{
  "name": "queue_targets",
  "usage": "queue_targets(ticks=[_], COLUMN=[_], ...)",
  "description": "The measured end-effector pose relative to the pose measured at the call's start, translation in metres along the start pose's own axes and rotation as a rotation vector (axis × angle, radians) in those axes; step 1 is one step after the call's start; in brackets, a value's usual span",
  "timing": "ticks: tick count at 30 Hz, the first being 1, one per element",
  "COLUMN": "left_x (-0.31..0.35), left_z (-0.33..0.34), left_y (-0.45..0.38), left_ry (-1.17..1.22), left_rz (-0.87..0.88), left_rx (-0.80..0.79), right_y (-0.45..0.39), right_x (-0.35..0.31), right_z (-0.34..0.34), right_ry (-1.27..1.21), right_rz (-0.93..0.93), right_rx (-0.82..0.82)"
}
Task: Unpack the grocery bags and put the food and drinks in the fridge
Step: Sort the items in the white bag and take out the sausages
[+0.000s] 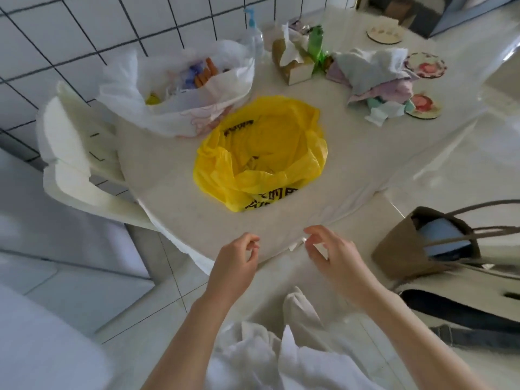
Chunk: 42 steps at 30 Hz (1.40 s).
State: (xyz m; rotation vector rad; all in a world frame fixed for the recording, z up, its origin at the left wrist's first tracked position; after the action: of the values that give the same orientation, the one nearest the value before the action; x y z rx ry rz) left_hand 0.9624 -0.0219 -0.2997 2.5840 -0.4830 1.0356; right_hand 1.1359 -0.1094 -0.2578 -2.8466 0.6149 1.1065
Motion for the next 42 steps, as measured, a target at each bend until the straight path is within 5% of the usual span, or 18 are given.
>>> queue_targets(ticks=[9, 20, 42], left_x=[0.025, -0.006, -0.057], left_z=[-0.017, -0.144, -0.187], left_y=[-0.072, -0.192, -0.443], left_ry=[0.023, 0.028, -0.201], left_rz=[-0.125, -0.187, -0.22], left_rx=[0.151, 0.373, 0.306], right_y=[-0.132, -0.271, -0.538], right_x=[-0.02, -0.104, -0.175], right_z=[-0.024, -0.006, 0.059], right_ry=[0.037, 0.051, 0.301], right_rz=[-0.213, -0.385, -0.467], right_rx=[-0.176, -0.175, -0.253])
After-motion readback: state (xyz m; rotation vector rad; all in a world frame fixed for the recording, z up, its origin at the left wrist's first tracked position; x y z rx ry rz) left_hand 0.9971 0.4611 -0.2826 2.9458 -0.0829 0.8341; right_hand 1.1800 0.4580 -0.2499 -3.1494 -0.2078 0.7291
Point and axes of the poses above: each hand's wrist, its own y-axis away from the middle knuckle, its own z-axis out of the palm, x = y × z, the point moved 9 cm from there along -y, towards the middle knuckle, and after that the axes turned 5 degrees about x, right-handed, at the moved point
